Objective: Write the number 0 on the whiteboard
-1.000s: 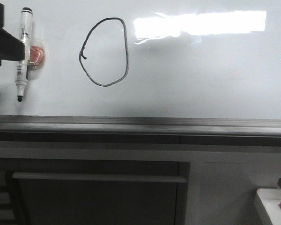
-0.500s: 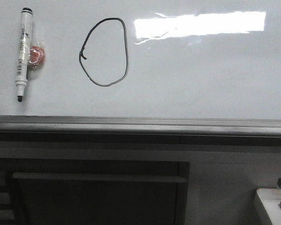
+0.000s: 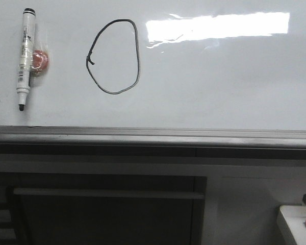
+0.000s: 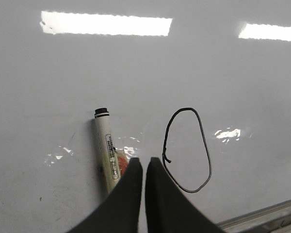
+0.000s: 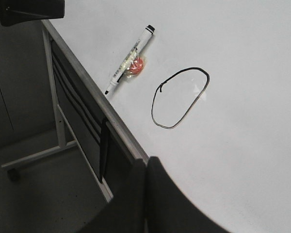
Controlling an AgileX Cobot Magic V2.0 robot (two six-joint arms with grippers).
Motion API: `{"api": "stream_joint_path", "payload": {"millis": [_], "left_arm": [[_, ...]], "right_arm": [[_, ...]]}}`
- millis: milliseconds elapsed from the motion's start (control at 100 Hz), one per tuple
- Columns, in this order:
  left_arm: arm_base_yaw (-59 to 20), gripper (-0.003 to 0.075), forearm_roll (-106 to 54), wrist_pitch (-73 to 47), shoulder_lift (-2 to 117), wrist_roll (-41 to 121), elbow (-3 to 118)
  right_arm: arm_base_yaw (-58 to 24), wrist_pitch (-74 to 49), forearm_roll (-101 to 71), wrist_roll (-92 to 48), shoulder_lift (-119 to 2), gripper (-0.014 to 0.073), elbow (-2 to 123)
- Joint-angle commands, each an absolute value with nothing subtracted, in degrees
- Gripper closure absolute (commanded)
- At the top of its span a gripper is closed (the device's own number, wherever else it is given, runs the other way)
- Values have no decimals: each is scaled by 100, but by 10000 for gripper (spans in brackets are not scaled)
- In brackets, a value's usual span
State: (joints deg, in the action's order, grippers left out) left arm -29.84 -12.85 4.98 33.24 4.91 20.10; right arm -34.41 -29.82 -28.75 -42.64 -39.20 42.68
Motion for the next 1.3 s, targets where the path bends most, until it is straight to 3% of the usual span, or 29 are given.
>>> {"api": "stream_joint_path", "payload": {"millis": [0,520,820,1040,1290], "left_arm": [[-2980,741,-1260,926,3329,484,2176],[-2849,741,-1260,965,2927,474,1832],[-1417,741,-260,824,1169,439,954],[-28,741,-241,-515,344,439,830],[190,741,-241,-580,15,392,319]], "right_arm": [[-3402,-2645,-2992,-4251,-3902,660,4397],[-3402,-2645,-2992,-4251,-3902,660,4397],[-3402,-2645,-2992,-4251,-3902,660,4397],[-3402,-2645,-2992,-4251,-3902,660,4397],[-3402,-2645,-2992,-4251,-3902,660,4397]]}}
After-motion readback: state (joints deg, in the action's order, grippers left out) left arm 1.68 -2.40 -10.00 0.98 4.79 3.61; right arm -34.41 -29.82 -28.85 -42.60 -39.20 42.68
